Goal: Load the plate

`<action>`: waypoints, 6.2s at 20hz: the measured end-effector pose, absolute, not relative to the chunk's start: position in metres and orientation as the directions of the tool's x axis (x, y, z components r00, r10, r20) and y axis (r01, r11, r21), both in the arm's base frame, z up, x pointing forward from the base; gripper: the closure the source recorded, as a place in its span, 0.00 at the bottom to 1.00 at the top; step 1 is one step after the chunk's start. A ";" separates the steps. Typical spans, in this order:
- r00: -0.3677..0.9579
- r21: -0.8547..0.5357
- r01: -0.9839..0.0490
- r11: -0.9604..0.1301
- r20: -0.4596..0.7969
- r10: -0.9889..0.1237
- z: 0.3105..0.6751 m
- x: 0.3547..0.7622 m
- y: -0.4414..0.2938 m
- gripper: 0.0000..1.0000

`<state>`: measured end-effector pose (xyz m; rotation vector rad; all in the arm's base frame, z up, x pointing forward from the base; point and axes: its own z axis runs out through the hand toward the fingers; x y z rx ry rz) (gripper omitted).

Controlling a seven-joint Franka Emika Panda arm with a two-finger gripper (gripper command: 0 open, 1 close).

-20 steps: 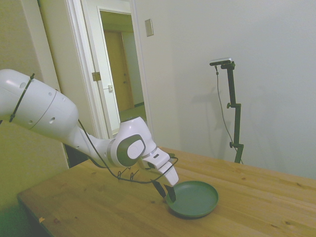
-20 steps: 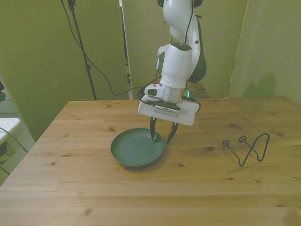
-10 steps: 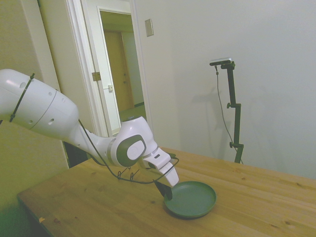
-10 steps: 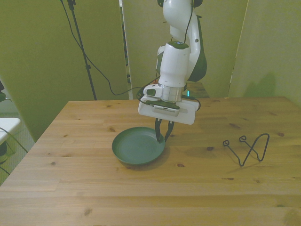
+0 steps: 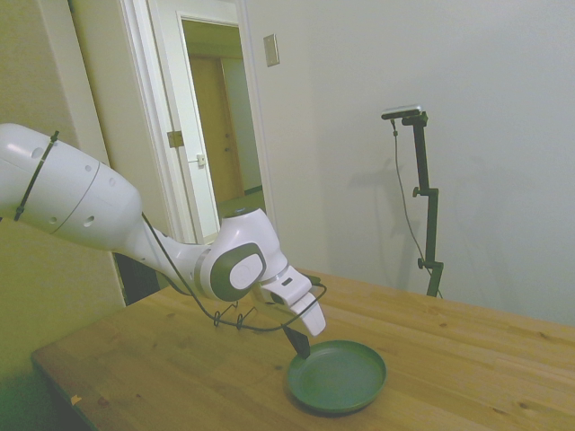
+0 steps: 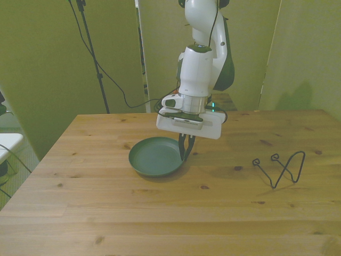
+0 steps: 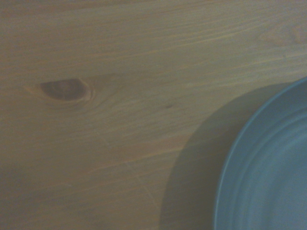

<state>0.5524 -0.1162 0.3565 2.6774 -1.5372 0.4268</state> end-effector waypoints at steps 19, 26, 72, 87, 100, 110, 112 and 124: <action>0.428 -0.218 -0.871 -0.440 0.104 -0.898 0.499 0.573 -0.070 1.00; 0.413 -0.261 -0.875 -0.408 0.036 -0.910 0.550 0.562 -0.070 1.00; 0.066 -0.707 -0.691 0.153 -0.272 -0.960 0.537 0.538 0.103 1.00; 0.061 -0.815 -0.539 0.211 -0.288 -0.956 0.496 0.531 0.133 1.00; 0.054 -0.857 -0.464 0.224 -0.280 -0.959 0.461 0.530 0.138 1.00; 0.058 -0.872 -0.441 0.214 -0.266 -0.962 0.444 0.518 0.134 1.00; 0.051 -0.874 -0.436 0.217 -0.265 -0.963 0.442 0.518 0.131 0.00; 0.032 -0.876 -0.424 0.230 -0.269 -0.963 0.438 0.520 0.125 0.00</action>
